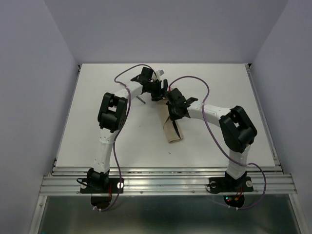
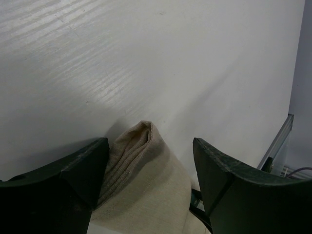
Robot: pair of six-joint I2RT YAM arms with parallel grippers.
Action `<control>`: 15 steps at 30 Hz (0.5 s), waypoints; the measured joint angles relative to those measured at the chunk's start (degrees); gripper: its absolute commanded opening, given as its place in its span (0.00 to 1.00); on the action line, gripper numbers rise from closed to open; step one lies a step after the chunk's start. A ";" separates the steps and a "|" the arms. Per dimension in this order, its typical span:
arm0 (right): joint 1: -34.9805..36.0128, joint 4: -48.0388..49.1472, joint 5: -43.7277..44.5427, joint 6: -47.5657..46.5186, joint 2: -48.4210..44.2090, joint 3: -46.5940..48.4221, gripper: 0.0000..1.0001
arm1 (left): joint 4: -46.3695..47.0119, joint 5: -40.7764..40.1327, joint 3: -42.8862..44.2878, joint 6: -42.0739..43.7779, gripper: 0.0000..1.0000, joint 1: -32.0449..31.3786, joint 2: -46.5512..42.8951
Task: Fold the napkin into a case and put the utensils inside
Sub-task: Place the smaller rectangle folded napkin at the center of the board.
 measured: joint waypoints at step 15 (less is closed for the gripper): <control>0.00 2.75 1.84 1.05 0.44 0.59 0.33 | 0.48 -0.02 -1.09 0.00 0.80 -0.39 -0.63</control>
